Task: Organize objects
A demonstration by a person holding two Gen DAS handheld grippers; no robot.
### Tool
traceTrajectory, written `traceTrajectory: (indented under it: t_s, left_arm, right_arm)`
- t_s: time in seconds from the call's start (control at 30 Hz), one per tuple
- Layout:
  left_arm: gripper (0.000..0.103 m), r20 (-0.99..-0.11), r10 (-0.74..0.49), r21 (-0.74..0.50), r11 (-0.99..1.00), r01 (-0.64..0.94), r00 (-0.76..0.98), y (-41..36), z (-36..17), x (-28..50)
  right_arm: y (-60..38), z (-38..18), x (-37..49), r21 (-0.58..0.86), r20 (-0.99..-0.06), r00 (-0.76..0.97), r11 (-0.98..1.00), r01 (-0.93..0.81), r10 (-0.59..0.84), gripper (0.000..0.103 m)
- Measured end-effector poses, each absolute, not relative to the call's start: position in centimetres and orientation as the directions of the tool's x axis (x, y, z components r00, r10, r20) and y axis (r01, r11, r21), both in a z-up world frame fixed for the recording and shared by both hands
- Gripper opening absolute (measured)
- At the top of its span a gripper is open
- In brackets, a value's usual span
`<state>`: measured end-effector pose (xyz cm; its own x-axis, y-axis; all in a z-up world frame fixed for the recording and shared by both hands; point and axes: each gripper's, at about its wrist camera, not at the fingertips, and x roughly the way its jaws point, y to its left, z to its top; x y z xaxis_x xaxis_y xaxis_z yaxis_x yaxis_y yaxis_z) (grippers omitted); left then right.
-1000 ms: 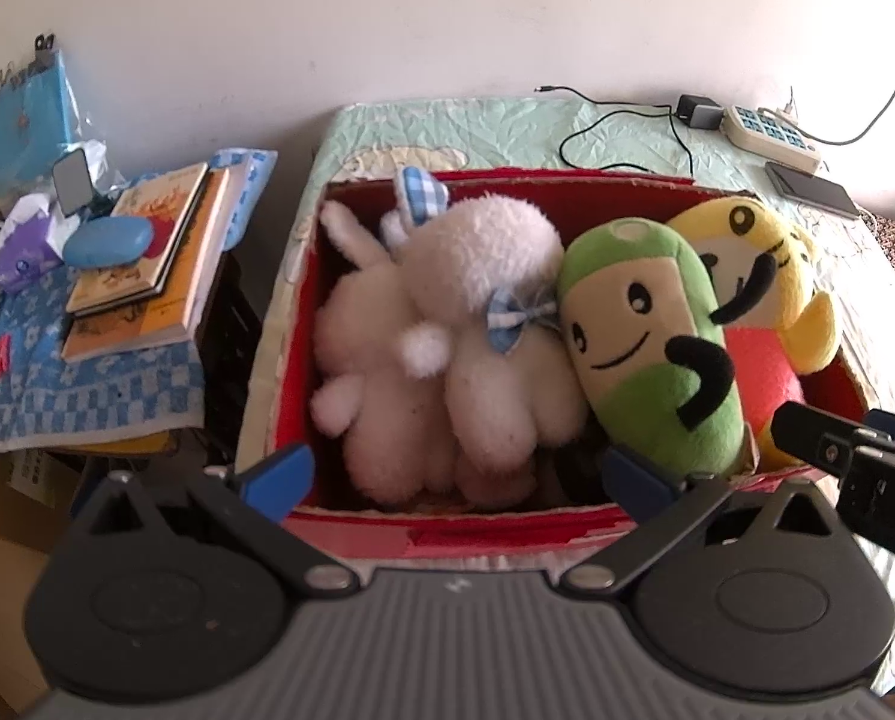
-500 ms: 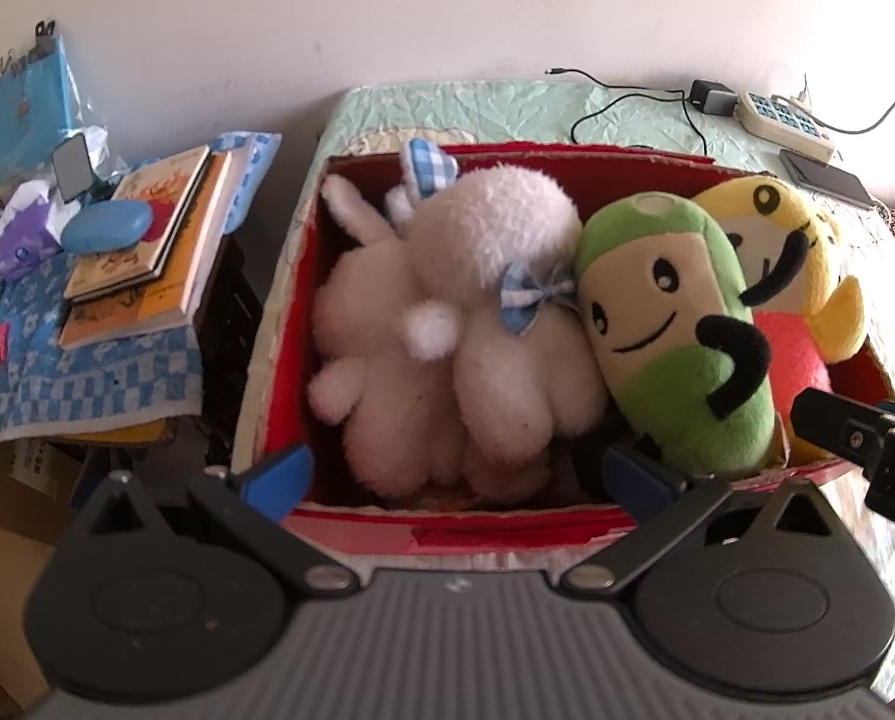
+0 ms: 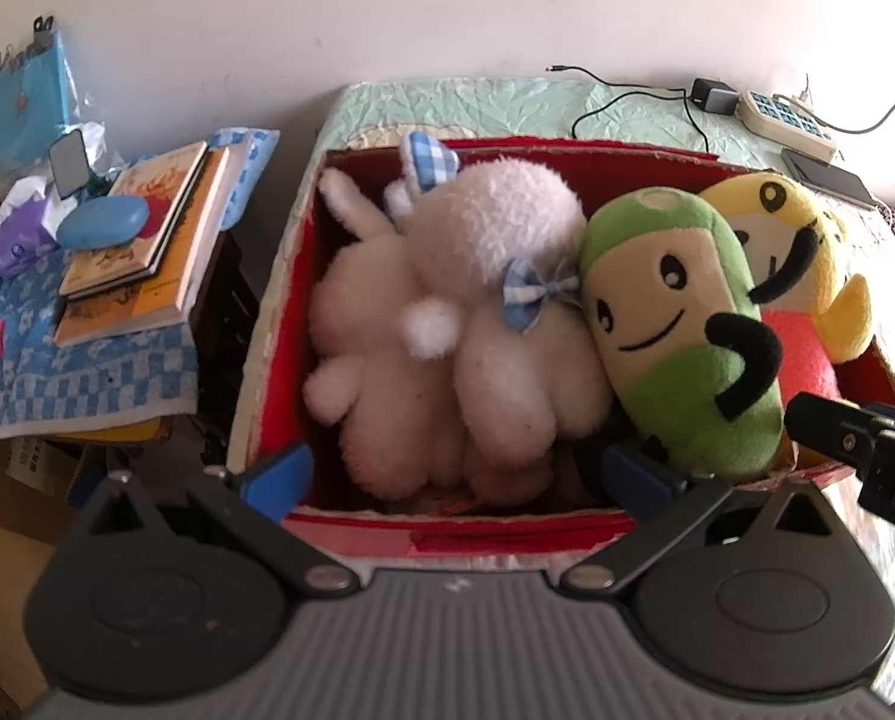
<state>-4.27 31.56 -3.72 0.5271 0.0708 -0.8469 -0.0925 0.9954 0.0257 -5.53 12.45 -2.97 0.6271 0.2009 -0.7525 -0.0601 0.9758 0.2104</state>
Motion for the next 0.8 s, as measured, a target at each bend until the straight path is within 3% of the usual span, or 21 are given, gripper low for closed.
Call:
traceTrajectory:
  t_s: [0.8]
  left_arm:
    - [0.103, -0.841, 0.054, 0.012, 0.997, -0.082, 0.539, 31.53, -3.82, -4.36]
  right_arm:
    - [11.98, -3.02, -5.67, 0.224, -0.744, 0.633, 0.973, -0.064, 0.213, 0.053]
